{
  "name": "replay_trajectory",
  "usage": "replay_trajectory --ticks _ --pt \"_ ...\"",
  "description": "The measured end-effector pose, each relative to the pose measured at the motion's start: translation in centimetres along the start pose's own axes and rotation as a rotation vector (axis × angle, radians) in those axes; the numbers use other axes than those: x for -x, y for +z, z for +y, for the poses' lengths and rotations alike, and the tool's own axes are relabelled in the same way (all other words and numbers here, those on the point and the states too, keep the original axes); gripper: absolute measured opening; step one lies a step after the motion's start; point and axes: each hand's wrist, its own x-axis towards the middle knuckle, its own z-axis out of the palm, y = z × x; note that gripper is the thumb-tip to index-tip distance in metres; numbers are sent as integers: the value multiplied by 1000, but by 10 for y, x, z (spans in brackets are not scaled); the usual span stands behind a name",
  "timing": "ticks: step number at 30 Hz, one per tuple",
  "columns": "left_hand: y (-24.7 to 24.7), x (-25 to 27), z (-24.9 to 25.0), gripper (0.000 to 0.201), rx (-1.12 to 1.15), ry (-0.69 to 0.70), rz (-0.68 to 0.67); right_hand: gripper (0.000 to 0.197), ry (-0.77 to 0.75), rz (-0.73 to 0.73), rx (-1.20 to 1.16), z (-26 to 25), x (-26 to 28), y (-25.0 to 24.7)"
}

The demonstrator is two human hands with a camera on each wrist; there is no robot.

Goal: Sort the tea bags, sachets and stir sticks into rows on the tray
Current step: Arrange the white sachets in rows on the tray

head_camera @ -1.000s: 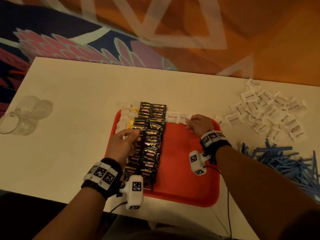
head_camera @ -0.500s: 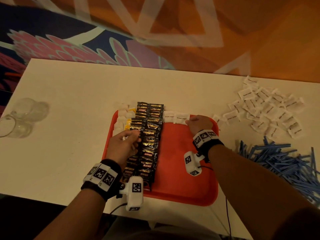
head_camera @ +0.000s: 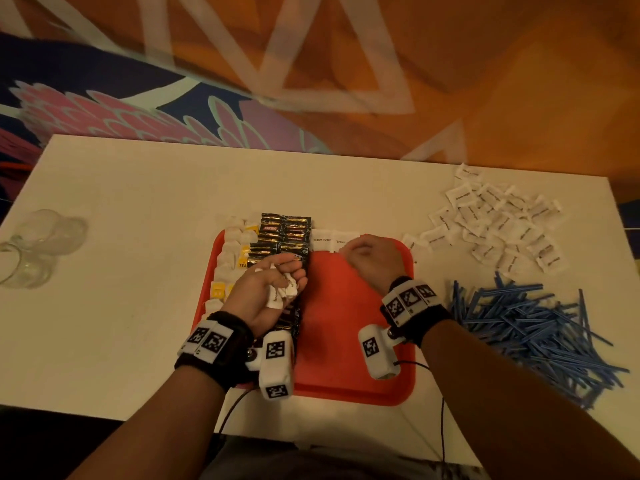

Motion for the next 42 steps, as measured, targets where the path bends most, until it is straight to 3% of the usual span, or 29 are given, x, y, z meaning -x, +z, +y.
replay_trajectory --ticks 4,6,10,13,16,18,22,30,33,38,42 --pt "19 4 -8 46 -13 31 -32 17 -50 -234 -82 -18 40 9" --pt "28 8 -13 48 1 41 -60 17 -30 -266 -101 -20 52 12" --pt "38 14 -19 52 -8 89 -76 11 8 -201 -147 -18 62 8" --pt "37 16 -20 55 -50 129 -2 16 14 -140 -214 -17 66 -3" --pt "32 22 -23 39 -113 106 79 16 3 -102 -255 -20 71 -12" --pt "32 28 -27 19 -243 119 48 18 -7 -104 -261 -21 74 -16" --pt "41 35 -37 22 -546 274 19 20 -55 -145 -178 -22 80 -21" --pt "57 40 -48 25 -347 199 -26 17 109 -147 -530 -9 88 -37" --pt "62 40 -56 16 -371 220 -10 18 159 -174 -615 -3 92 -45" --pt "72 41 -68 14 -535 296 40 18 67 -187 -463 5 93 -56" --pt "76 46 -74 14 -414 315 63 13 69 -152 -579 7 91 -59"
